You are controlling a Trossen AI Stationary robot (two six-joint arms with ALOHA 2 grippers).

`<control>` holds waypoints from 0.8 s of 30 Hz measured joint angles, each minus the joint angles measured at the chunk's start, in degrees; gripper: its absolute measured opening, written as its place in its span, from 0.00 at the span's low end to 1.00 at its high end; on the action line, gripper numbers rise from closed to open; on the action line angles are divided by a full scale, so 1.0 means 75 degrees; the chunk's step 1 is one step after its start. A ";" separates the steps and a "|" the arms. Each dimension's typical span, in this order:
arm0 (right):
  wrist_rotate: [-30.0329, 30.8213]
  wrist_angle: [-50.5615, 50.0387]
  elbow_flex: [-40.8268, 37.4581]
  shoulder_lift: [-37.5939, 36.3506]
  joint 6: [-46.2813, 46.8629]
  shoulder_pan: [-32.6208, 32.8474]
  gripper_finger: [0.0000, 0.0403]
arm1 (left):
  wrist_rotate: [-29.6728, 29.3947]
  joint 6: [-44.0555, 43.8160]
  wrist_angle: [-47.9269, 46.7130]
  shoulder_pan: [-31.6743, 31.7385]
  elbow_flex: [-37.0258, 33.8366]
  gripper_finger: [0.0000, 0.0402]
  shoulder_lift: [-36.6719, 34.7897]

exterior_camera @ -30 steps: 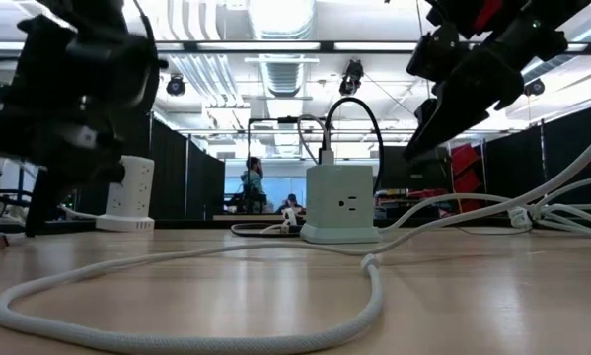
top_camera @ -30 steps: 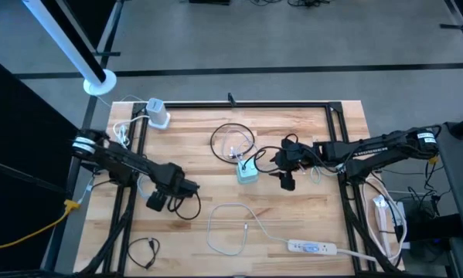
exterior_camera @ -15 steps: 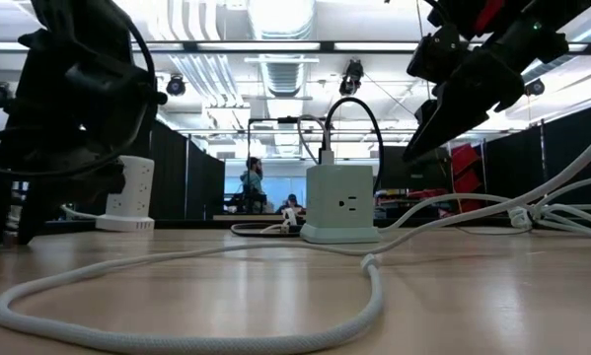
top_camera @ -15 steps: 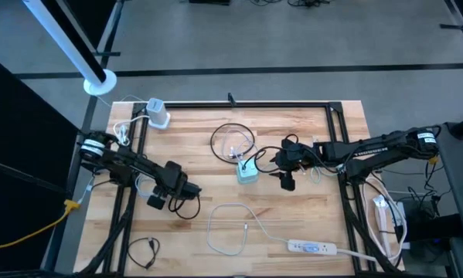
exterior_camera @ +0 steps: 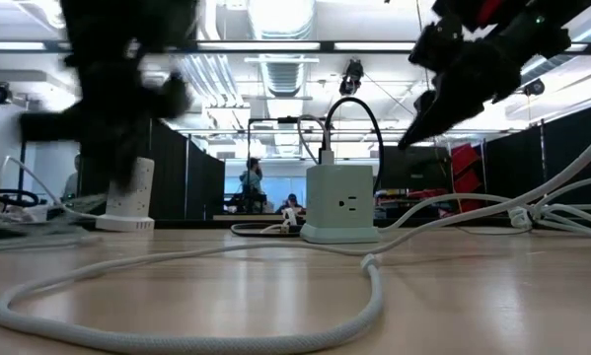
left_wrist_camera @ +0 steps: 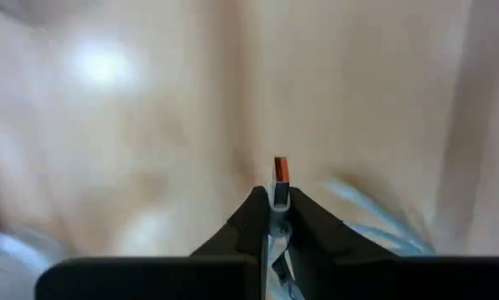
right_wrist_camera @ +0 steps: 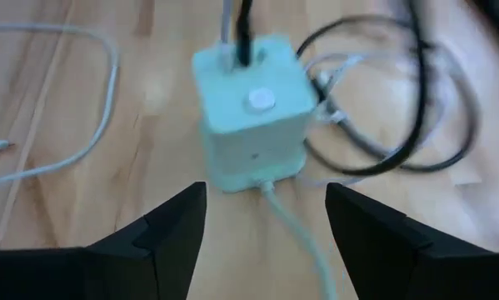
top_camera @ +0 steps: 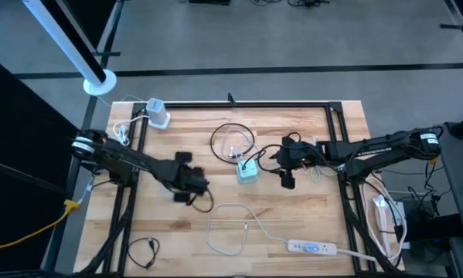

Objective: Insert USB
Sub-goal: Insert the light blue charger cable into the top white outlet extension

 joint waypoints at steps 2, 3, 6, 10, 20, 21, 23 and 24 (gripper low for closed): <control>0.0337 0.0409 0.0003 -0.0202 -0.0289 -0.0003 0.58 | -0.0610 -0.0031 0.0086 0.0189 0.0386 0.05 -0.0287; 0.0376 0.0691 0.0003 -0.0215 -0.0446 -0.0008 0.58 | -0.0734 -0.0048 0.0235 0.0265 0.0474 0.05 -0.0472; 0.0495 0.1536 0.0002 -0.0255 -0.0919 -0.0025 0.57 | -0.1106 -0.0099 0.0685 0.0493 0.0737 0.05 -0.1028; 0.0652 0.2663 0.0001 -0.0309 -0.1550 -0.0048 0.56 | -0.1601 -0.0168 0.1285 0.0798 0.1088 0.05 -0.1770; -0.0538 0.7444 0.0010 0.0951 -0.2528 -0.0163 0.55 | -0.1273 0.0364 0.4897 0.1061 0.0435 0.05 -0.3575; -0.0720 0.7986 0.0019 0.1251 -0.2509 -0.0180 0.55 | -0.1100 0.0420 0.5462 0.1061 0.0252 0.05 -0.3658; -0.0955 0.8749 0.0224 0.1862 -0.2409 -0.0219 0.56 | -0.0802 0.0534 0.6384 0.1061 -0.0089 0.05 -0.3778; -0.1053 0.8943 0.0366 0.2133 -0.2356 -0.0219 0.55 | -0.0660 0.0562 0.6765 0.1058 -0.0229 0.05 -0.3792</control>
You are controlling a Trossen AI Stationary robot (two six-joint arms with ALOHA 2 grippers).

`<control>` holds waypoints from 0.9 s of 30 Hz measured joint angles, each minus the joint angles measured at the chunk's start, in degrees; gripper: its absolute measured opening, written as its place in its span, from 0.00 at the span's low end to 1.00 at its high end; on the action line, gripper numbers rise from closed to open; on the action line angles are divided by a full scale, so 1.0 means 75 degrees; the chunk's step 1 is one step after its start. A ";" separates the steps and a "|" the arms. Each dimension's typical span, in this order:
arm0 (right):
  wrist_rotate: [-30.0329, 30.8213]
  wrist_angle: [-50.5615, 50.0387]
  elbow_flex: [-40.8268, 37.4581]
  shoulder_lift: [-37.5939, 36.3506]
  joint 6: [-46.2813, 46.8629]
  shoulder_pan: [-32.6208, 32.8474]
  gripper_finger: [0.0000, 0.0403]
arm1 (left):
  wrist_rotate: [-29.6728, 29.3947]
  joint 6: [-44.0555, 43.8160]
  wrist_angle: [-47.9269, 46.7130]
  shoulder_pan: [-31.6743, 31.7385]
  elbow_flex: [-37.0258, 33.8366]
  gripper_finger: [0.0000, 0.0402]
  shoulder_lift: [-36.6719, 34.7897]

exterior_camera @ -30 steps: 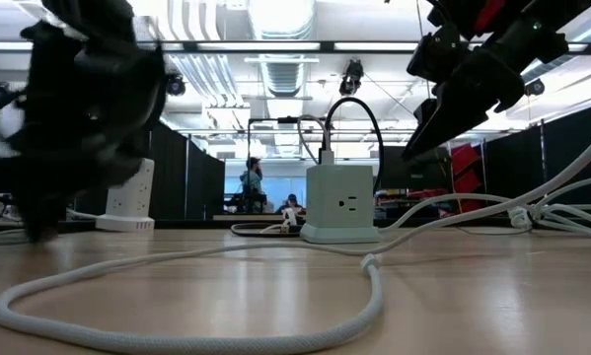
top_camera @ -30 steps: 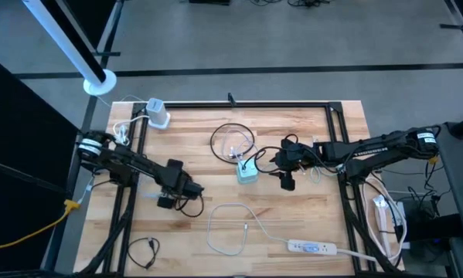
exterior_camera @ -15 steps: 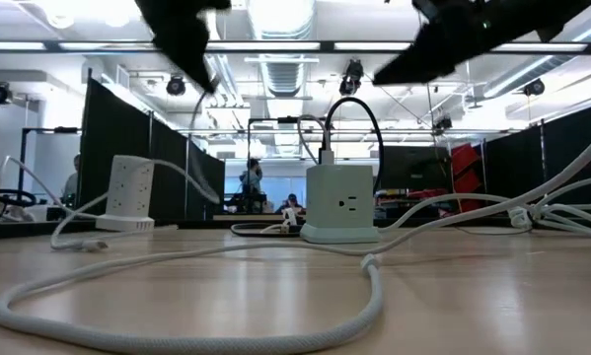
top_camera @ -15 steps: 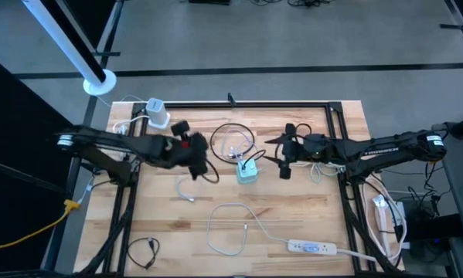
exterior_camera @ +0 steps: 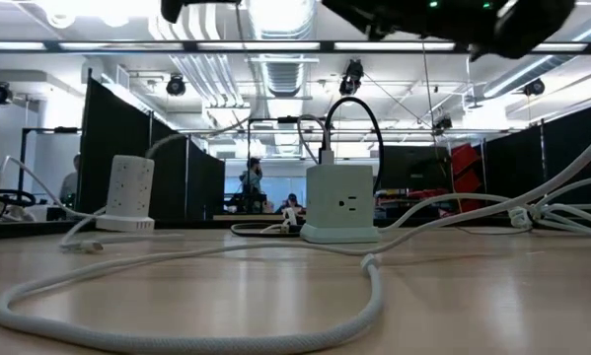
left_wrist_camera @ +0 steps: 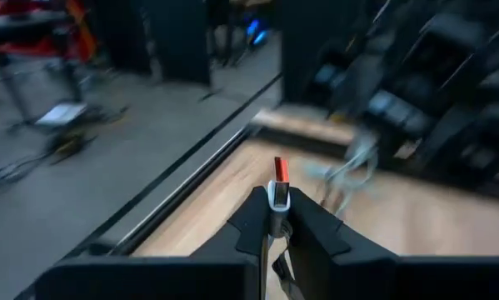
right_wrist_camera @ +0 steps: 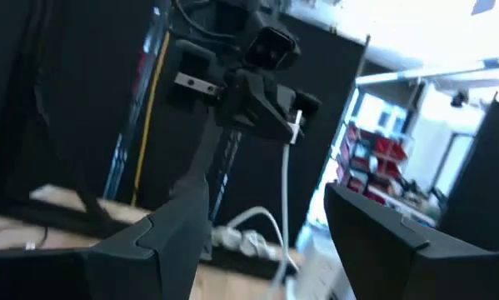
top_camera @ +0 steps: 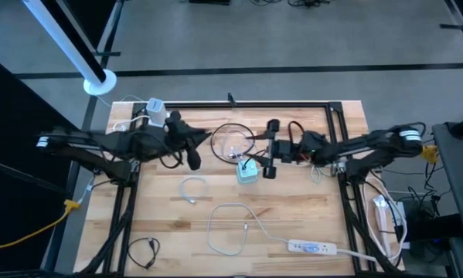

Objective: Insert USB
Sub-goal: Insert the light blue charger cable into the top white outlet extension

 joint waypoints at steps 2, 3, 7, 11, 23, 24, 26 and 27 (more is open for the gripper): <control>-0.0248 0.0099 0.0456 0.0505 0.0085 0.0000 0.55 | 0.0226 0.0050 0.0597 0.0000 -0.0196 0.05 -0.0006; -0.0402 0.0105 0.0698 0.0744 0.0111 0.0000 0.54 | 0.0371 0.0110 0.0814 0.0000 -0.0271 0.05 -0.0004; -0.0540 0.0012 0.1452 0.1322 -0.0031 -0.0071 0.53 | 0.0999 0.0294 0.1837 0.0000 -0.0518 0.05 0.0063; -0.0786 -0.0503 0.2130 0.1593 0.0452 -0.0231 0.52 | 0.1288 0.0680 0.2120 0.0000 -0.0531 0.05 0.0088; -0.1525 -0.1974 0.3807 0.2195 0.1584 -0.0497 0.47 | 0.1871 0.1648 0.2549 0.0000 -0.0537 0.05 0.0134; -0.1553 -0.1976 0.3806 0.2188 0.1586 -0.0486 0.46 | 0.1871 0.1685 0.2533 0.0000 -0.0537 0.05 0.0126; -0.1567 -0.1995 0.3790 0.2163 0.1607 -0.0472 0.44 | 0.1868 0.1751 0.2524 0.0000 -0.0537 0.05 0.0090; -0.1565 -0.1993 0.3786 0.2163 0.1660 -0.0472 0.43 | 0.1868 0.1768 0.2510 0.0000 -0.0537 0.05 0.0070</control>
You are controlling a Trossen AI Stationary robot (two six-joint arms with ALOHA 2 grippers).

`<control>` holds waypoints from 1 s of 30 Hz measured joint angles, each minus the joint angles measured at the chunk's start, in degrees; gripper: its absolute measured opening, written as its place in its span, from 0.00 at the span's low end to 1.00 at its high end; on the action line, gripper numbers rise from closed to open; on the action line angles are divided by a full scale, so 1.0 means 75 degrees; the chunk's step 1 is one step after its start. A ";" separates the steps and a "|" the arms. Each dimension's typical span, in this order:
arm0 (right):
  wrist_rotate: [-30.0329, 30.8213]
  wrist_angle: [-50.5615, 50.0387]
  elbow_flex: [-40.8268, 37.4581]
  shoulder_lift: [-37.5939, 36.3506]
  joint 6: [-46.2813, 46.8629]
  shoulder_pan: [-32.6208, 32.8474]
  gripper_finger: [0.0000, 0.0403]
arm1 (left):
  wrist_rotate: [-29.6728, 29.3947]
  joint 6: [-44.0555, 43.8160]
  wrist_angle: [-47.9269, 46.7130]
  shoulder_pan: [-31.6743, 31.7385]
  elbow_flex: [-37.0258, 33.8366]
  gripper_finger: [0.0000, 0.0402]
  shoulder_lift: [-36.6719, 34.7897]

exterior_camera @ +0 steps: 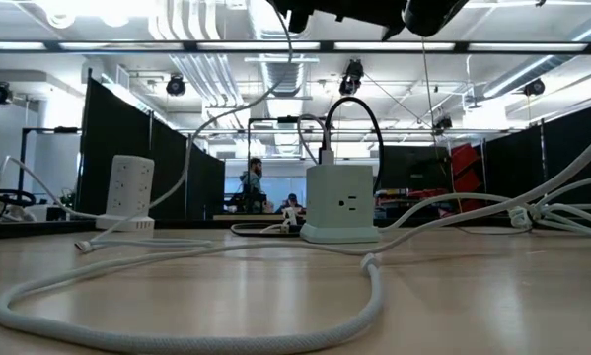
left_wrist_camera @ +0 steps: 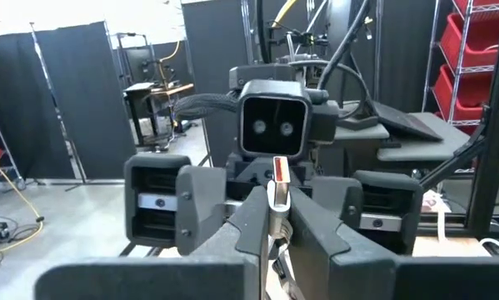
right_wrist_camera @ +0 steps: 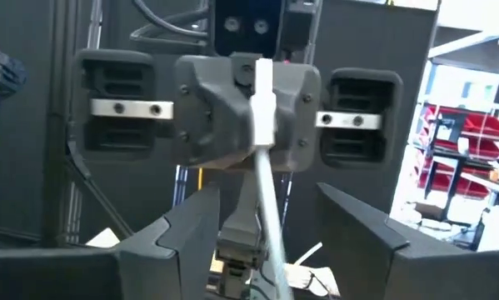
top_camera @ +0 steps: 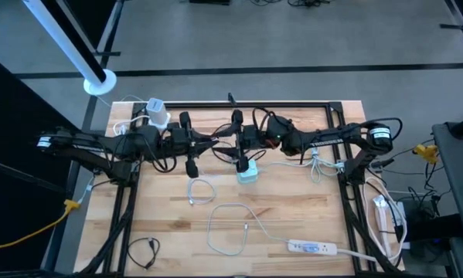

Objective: Insert USB
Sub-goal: Insert the light blue charger cable into the top white outlet extension

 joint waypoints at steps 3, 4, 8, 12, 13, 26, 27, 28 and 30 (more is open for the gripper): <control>0.0015 0.0031 -0.0006 0.0000 0.0060 0.0000 0.41 | -0.0003 0.0044 -0.0022 0.0000 0.0000 0.05 -0.0012; 0.0030 0.0046 -0.0006 0.0000 0.0060 0.0000 0.40 | -0.0003 0.0047 -0.0045 0.0000 0.0000 0.05 -0.0012; 0.0018 0.0115 0.0009 -0.0006 0.0057 0.0015 0.35 | -0.0048 0.0049 -0.0208 0.0000 0.0000 0.05 -0.0011; 0.0013 0.0113 0.0047 -0.0006 0.0041 0.0012 0.28 | -0.0167 0.0046 -0.0239 0.0000 0.0000 0.05 -0.0010; 0.0015 0.0111 0.0047 -0.0006 0.0027 0.0012 0.26 | -0.0174 0.0046 -0.0256 0.0000 0.0001 0.05 -0.0010; 0.0066 0.0038 0.0050 -0.0006 -0.0083 0.0012 0.01 | -0.0233 0.0028 -0.0643 0.0000 0.0012 0.05 -0.0046; 0.0067 0.0014 0.0050 -0.0006 -0.0075 0.0012 0.01 | -0.0233 0.0018 -0.0699 0.0000 0.0015 0.05 -0.0056; 0.0068 0.0000 0.0050 -0.0006 -0.0061 0.0010 0.01 | -0.0237 0.0013 -0.0717 0.0000 0.0015 0.05 -0.0062; 0.0068 -0.0024 0.0050 -0.0006 -0.0063 0.0009 0.01 | -0.0275 0.0026 -0.0717 0.0000 0.0015 0.05 -0.0068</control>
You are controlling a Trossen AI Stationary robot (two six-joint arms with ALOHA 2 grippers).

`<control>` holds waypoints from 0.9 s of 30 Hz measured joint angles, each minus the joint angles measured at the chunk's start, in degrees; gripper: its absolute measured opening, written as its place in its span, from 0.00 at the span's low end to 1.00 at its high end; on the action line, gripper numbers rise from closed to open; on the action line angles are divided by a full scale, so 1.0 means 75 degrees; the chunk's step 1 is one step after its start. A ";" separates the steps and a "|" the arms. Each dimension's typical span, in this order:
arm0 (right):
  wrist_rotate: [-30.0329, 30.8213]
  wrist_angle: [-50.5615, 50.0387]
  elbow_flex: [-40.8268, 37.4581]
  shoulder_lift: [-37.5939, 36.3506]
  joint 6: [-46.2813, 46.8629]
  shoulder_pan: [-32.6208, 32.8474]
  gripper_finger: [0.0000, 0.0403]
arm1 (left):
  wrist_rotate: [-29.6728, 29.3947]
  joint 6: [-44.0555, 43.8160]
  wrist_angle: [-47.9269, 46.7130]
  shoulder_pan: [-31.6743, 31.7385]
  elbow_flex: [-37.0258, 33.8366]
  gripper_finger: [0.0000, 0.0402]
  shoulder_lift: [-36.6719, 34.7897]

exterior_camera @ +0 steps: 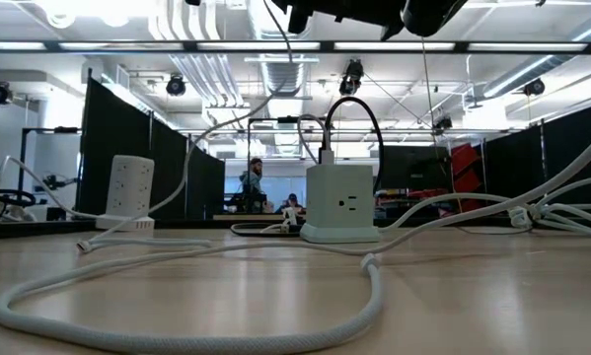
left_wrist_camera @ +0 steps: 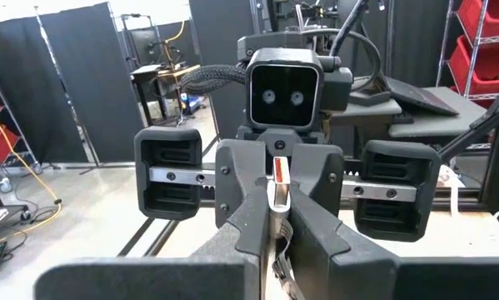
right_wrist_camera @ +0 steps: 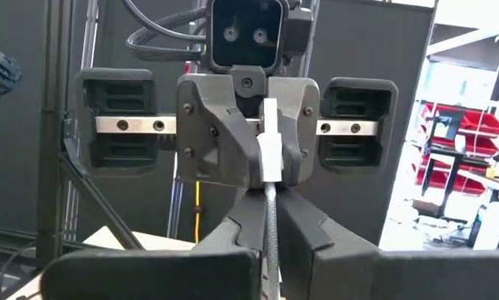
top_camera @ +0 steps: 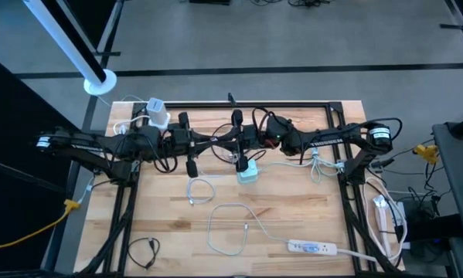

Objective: Insert USB
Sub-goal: Insert the light blue charger cable into the top white outlet extension

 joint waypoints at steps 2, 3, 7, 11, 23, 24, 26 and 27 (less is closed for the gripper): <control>0.0016 -0.0088 0.0000 0.0000 -0.0116 0.0000 0.03 | -0.0067 0.0007 -0.0064 -0.0002 0.0000 0.05 -0.0022; 0.0019 -0.0098 0.0000 0.0000 -0.0157 0.0000 0.04 | -0.0106 0.0021 -0.0087 -0.0003 -0.0002 0.05 -0.0031; 0.0017 -0.0051 0.0003 -0.0007 -0.0228 0.0000 0.09 | -0.0164 0.0062 -0.0154 -0.0003 -0.0006 0.05 -0.0173; 0.0014 0.0027 0.0015 -0.0018 -0.0222 0.0000 0.13 | -0.0278 0.0053 -0.0253 -0.0003 -0.0015 0.05 -0.0371; -0.0007 0.0198 0.0015 -0.0020 -0.0077 0.0000 0.23 | -0.0311 -0.0042 -0.0277 -0.0003 -0.0020 0.05 -0.0444; -0.0009 0.0193 0.0015 -0.0020 -0.0076 0.0000 0.23 | -0.0312 -0.0052 -0.0271 -0.0003 -0.0020 0.05 -0.0415; -0.0011 0.0210 0.0015 -0.0017 -0.0076 0.0000 0.23 | -0.0319 -0.0057 -0.0165 -0.0003 -0.0020 0.05 -0.0368; -0.0009 0.0216 0.0015 -0.0017 -0.0073 0.0000 0.22 | -0.0317 -0.0060 -0.0115 0.0000 -0.0020 0.05 -0.0350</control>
